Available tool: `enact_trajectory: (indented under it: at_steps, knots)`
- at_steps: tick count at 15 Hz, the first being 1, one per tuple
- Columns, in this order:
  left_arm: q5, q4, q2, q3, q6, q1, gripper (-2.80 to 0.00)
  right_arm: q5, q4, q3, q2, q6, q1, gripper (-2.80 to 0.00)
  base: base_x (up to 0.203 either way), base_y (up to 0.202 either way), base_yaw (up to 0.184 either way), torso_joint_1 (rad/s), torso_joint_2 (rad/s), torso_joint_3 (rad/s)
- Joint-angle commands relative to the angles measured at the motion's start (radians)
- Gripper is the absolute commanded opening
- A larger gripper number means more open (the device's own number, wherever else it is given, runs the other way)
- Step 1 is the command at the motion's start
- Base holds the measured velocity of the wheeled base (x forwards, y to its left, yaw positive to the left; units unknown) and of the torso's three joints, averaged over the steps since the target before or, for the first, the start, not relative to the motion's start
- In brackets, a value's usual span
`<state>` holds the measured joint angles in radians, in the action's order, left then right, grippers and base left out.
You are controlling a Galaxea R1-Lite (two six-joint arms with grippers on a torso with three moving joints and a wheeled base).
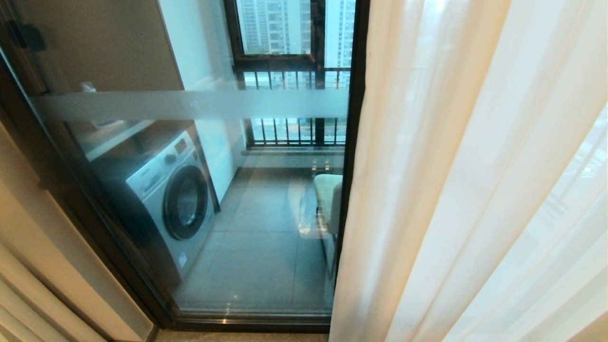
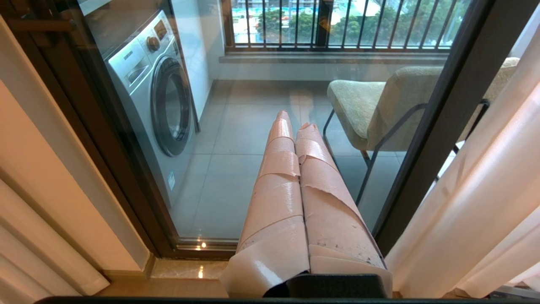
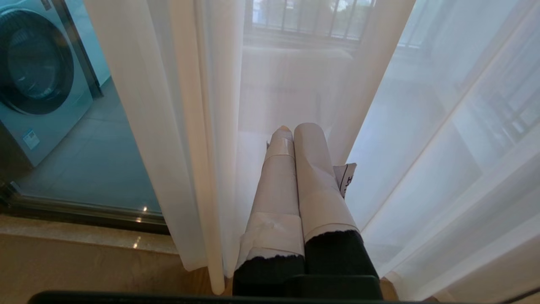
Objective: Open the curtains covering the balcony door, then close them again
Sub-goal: Close the inner curtains on both sides
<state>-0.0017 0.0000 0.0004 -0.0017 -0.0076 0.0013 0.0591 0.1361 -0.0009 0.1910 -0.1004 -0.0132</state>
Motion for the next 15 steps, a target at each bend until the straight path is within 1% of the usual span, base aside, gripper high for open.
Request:
enact_trajectory:
  at_steps: [1,3,9,11,15]
  knots:
    - [0.0,0.0,0.0,0.0,-0.001,0.0,-2.8,0.0,-0.064,0.001,-0.129,-0.003,0.006,-2.8,0.0,0.0,0.0,0.0,0.0,0.0]
    - [0.0,0.0,0.0,0.0,0.0,0.0,-2.8,-0.001,-0.138,0.001,-0.191,-0.004,0.008,-2.8,0.0,0.0,0.0,0.0,0.0,0.0]
    - [0.0,0.0,0.0,0.0,0.0,0.0,-2.8,0.001,-0.139,0.001,-0.191,-0.002,0.009,-2.8,0.0,0.0,0.0,0.0,0.0,0.0]
    - [0.0,0.0,0.0,0.0,0.0,0.0,-2.8,-0.001,-0.14,0.001,-0.191,0.02,0.009,-2.8,0.0,0.0,0.0,0.0,0.0,0.0]
    - [0.0,0.0,0.0,0.0,0.0,0.0,-2.8,-0.001,-0.141,0.001,-0.191,0.024,0.009,-2.8,0.0,0.0,0.0,0.0,0.0,0.0]
